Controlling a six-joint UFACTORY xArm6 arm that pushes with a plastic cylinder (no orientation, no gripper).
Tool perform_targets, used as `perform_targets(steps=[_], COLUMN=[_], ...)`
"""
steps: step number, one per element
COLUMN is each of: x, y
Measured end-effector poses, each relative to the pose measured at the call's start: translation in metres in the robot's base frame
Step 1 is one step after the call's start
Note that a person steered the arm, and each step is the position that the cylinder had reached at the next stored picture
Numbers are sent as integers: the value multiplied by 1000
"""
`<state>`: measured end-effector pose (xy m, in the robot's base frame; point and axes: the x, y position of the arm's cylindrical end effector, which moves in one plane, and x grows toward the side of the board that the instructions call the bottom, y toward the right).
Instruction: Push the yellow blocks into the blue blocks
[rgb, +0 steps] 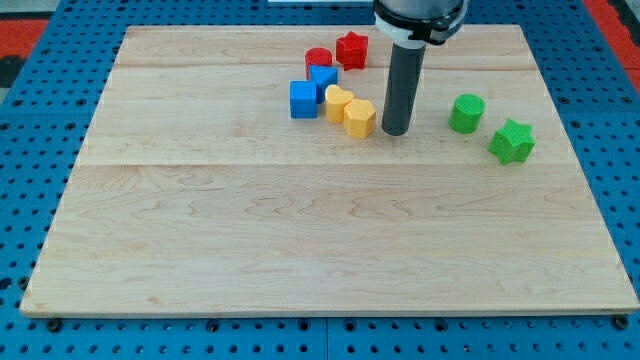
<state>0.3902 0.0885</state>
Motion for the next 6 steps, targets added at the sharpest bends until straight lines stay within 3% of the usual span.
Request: perform_targets(steps=[1, 2, 3, 4, 5, 6], x=[-23, 7, -3, -9, -78, -115], y=[6, -61, -81, -28, 10, -23])
